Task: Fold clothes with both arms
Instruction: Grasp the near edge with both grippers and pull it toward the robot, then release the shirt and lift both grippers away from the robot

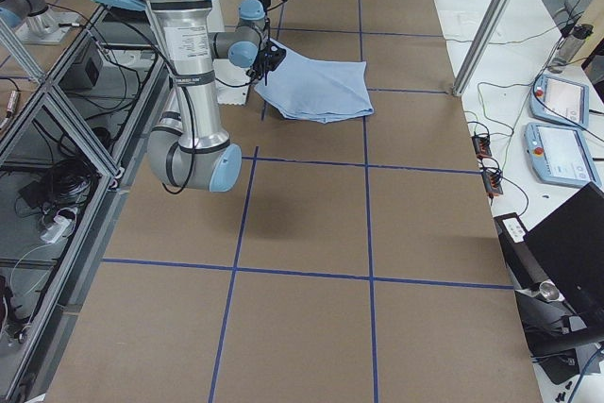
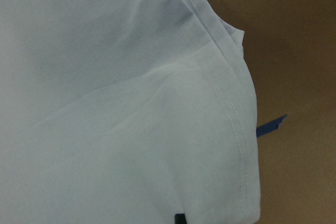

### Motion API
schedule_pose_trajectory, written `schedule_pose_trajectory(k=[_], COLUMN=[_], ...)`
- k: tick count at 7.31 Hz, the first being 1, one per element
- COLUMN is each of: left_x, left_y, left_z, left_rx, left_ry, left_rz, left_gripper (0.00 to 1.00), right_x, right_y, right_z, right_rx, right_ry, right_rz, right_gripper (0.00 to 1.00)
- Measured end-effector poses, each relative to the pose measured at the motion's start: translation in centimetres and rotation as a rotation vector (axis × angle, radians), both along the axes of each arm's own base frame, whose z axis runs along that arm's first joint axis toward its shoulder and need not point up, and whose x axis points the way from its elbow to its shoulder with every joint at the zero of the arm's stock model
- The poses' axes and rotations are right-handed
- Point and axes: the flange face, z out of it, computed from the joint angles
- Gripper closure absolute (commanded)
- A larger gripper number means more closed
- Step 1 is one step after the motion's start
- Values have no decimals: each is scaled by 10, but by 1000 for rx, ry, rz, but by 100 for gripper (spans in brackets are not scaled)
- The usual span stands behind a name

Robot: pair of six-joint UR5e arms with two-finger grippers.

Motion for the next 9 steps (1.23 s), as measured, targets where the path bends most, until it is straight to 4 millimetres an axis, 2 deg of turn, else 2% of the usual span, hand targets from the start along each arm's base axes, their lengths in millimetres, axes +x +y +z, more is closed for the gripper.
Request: schedule_pose_trajectory(k=[2, 3, 6, 7, 9], left_x=[4, 4, -4, -1, 7], left_y=[4, -4, -75, -95, -130], left_z=[-2, -2, 11, 13, 23], left_rx=[11, 34, 104, 115, 123], left_ry=[-5, -5, -48, -54, -48], left_rz=[18, 15, -47, -66, -113], left_gripper=[100, 100, 100, 100, 100], right_x=[-9, -11, -6, -14, -24], right_y=[-5, -24, -101, -127, -164], right_z=[-5, -4, 9, 10, 13], right_rx=[5, 15, 64, 65, 62], right_ry=[-8, -3, 16, 26, 54], right_rz=[-3, 26, 128, 161, 202], right_gripper=[100, 100, 100, 100, 100])
